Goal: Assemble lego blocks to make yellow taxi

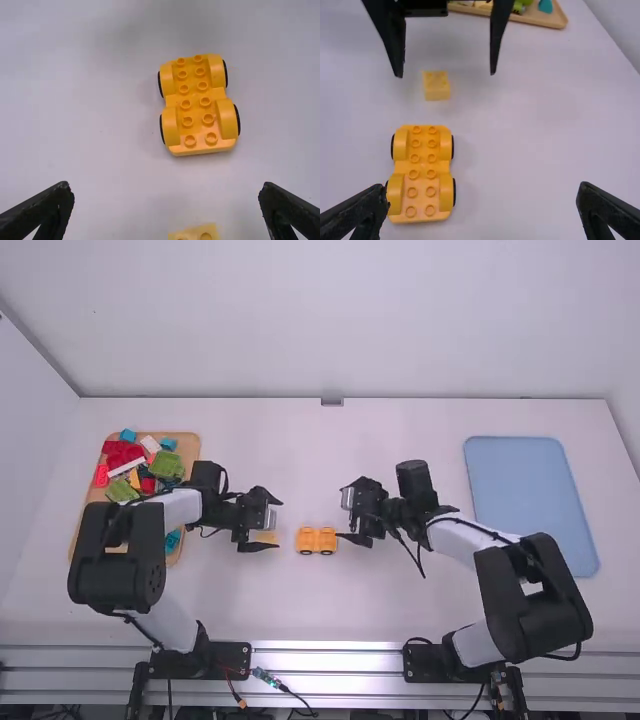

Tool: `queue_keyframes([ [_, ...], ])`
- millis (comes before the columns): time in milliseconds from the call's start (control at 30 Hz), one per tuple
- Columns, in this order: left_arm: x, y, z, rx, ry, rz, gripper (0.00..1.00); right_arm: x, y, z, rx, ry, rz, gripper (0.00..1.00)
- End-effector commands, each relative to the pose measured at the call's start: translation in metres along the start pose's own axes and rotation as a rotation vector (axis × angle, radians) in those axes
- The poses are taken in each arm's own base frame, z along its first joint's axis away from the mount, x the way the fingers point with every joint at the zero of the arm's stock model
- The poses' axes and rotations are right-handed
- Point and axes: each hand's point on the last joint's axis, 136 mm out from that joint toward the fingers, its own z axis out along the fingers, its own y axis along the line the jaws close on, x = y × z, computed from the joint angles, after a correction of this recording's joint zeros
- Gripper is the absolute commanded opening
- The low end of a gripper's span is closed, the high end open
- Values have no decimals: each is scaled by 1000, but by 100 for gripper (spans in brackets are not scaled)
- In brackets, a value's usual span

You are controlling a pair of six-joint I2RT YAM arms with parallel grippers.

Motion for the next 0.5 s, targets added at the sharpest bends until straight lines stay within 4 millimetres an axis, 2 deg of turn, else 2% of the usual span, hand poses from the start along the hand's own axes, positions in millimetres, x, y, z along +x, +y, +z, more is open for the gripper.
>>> queue_keyframes([
  [0, -7, -3, -2, -7, -21, 26, 99, 7, 10, 4, -3, 12, -48, 99],
  [200, -4, -4, 0, -18, -19, 32, 99, 25, 6, 24, 8, -28, 110, 100],
  [333, 0, 2, 2, -51, -8, -30, 99, 13, 25, 29, -107, -160, 149, 99],
  [467, 8, 10, 1, -87, 32, -90, 99, 15, 35, 29, -150, -161, 192, 99],
])
